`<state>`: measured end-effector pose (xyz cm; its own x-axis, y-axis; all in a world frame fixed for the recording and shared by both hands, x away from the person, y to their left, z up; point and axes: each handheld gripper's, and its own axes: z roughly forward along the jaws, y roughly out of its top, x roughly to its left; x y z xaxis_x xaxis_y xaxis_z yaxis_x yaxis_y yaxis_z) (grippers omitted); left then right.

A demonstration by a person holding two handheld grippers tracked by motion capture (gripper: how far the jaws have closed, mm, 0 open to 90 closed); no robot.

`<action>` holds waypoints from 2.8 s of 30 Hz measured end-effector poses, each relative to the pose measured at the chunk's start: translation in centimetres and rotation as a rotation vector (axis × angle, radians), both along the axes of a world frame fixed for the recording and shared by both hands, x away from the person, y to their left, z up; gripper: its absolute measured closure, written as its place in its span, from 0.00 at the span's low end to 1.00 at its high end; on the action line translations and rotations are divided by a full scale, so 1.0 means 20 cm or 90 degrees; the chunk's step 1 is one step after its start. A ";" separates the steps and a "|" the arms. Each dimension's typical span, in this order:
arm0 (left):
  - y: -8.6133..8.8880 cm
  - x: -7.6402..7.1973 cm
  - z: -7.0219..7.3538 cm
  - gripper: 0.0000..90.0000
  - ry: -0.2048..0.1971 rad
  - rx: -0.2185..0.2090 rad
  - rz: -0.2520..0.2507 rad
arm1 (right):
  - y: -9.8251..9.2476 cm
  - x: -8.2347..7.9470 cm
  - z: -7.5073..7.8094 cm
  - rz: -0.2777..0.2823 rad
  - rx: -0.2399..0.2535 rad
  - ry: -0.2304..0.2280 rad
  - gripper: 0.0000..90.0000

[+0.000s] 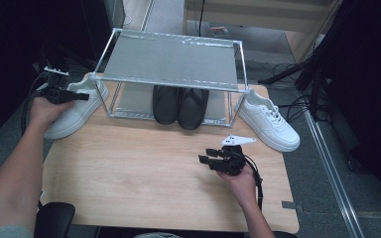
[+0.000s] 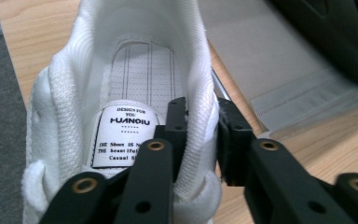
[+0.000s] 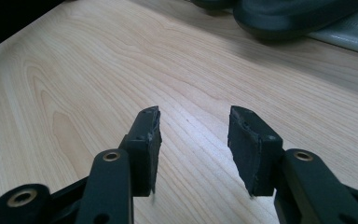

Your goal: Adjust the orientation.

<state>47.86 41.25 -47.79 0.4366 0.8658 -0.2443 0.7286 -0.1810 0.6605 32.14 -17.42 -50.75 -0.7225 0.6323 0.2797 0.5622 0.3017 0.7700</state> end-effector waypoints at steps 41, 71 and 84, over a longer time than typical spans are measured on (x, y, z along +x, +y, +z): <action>0.02 -0.65 0.22 0.92 0.002 -0.069 0.020 | 0.12 0.11 0.04 0.051 0.028 -0.008 0.59; -0.51 -0.88 0.25 0.92 -0.010 -0.069 -0.122 | 0.20 0.17 0.07 0.085 0.026 -0.019 0.56; -0.84 -0.81 0.24 0.92 0.002 -0.049 -0.217 | 0.18 0.14 0.08 0.081 0.019 -0.018 0.55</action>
<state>31.61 24.39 -43.07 0.6963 0.6495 -0.3054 0.6374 -0.3640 0.6791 35.03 -13.81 -49.17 -0.8043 0.5269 0.2748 0.4982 0.3458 0.7951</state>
